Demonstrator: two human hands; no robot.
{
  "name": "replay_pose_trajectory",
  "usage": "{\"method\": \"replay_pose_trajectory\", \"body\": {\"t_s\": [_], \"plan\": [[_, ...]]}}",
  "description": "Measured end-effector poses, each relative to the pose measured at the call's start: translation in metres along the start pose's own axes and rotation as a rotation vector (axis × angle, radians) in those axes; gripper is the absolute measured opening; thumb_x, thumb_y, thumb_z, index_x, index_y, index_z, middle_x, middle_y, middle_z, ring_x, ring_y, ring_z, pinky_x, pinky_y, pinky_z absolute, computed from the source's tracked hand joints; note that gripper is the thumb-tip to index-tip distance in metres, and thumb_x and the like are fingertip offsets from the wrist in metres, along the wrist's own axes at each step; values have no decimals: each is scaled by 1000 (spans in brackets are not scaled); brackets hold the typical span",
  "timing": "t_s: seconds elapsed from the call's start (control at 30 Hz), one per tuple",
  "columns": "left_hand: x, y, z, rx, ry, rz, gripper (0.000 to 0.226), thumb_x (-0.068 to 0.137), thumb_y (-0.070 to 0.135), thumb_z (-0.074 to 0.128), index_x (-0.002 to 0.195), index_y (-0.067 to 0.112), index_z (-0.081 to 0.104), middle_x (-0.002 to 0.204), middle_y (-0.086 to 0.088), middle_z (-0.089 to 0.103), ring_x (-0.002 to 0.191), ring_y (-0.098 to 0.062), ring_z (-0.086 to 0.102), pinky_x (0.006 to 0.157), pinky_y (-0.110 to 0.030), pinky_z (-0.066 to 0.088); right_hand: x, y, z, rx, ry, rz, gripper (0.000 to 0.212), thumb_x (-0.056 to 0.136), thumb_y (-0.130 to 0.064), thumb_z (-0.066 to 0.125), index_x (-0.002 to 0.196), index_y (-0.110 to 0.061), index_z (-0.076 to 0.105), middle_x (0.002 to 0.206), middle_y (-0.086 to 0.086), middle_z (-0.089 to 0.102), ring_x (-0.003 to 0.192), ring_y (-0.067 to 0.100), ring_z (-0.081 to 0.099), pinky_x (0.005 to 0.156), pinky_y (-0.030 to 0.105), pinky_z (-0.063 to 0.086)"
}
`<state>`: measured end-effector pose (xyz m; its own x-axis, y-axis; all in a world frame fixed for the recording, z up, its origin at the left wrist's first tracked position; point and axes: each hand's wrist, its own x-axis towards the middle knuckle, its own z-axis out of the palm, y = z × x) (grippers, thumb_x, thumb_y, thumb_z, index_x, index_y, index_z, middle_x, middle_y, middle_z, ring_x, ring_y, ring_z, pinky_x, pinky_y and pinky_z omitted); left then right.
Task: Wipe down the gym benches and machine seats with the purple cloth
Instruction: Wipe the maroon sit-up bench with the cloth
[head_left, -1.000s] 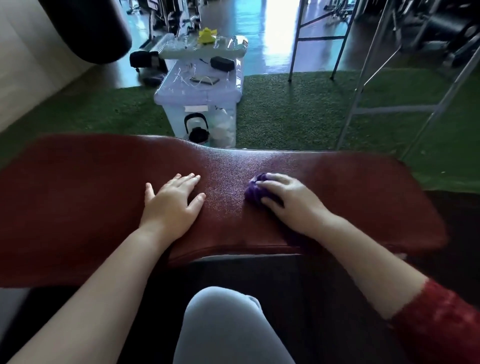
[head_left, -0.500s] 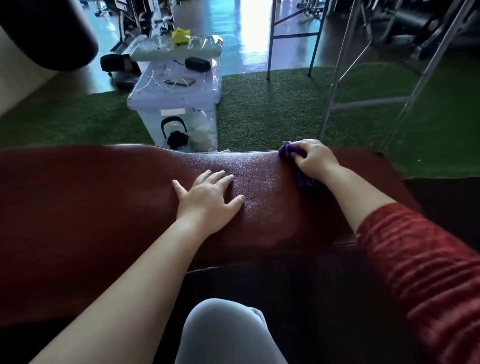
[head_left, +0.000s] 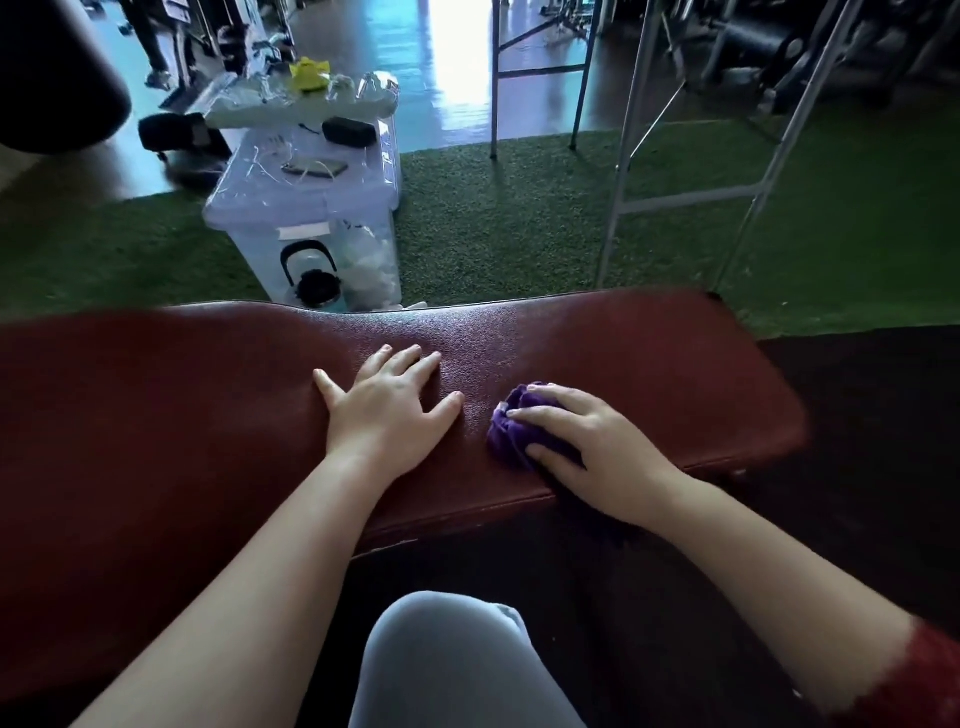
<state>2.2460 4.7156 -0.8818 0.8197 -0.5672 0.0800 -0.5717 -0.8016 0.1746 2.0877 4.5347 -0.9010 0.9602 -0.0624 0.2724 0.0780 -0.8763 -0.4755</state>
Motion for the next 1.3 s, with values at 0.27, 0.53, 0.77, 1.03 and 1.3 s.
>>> {"method": "replay_pose_trajectory", "body": {"t_s": [0.27, 0.53, 0.77, 1.03, 1.3], "plan": [[-2, 2, -3, 2, -6, -8, 64, 84, 73, 33, 142, 46, 34, 153, 23, 26, 145, -4, 11, 108, -71, 1, 94, 54, -9, -18, -1, 164, 38, 87, -29, 63, 124, -21, 61, 135, 4, 54, 126, 17, 46, 104, 16, 27], [-2, 3, -3, 3, -10, -15, 64, 84, 74, 32, 142, 46, 33, 153, 24, 25, 145, -4, 11, 109, -70, 0, 88, 172, -52, -130, 245, 758, 37, 89, -36, 51, 125, -28, 58, 138, 10, 48, 127, 28, 43, 104, 31, 34], [-2, 2, -1, 20, -5, -24, 65, 84, 75, 30, 142, 47, 32, 153, 25, 25, 144, -2, 11, 109, -69, 1, 104, 91, -14, -114, 111, 349, 34, 90, -36, 55, 122, -26, 61, 137, 6, 51, 129, 23, 42, 108, 28, 31], [-1, 2, -1, 31, -15, -24, 66, 83, 76, 30, 142, 48, 31, 153, 26, 22, 145, -3, 10, 110, -68, 0, 106, 120, -31, -84, 99, 282, 31, 89, -31, 58, 119, -26, 64, 130, 4, 56, 122, 21, 50, 103, 24, 35], [-1, 4, -2, 17, -8, -23, 64, 84, 75, 34, 142, 48, 33, 153, 26, 24, 144, -2, 11, 110, -67, -1, 49, 217, -76, -152, 324, 809, 42, 91, -35, 51, 131, -22, 55, 139, 14, 46, 129, 27, 42, 106, 31, 32]]}}
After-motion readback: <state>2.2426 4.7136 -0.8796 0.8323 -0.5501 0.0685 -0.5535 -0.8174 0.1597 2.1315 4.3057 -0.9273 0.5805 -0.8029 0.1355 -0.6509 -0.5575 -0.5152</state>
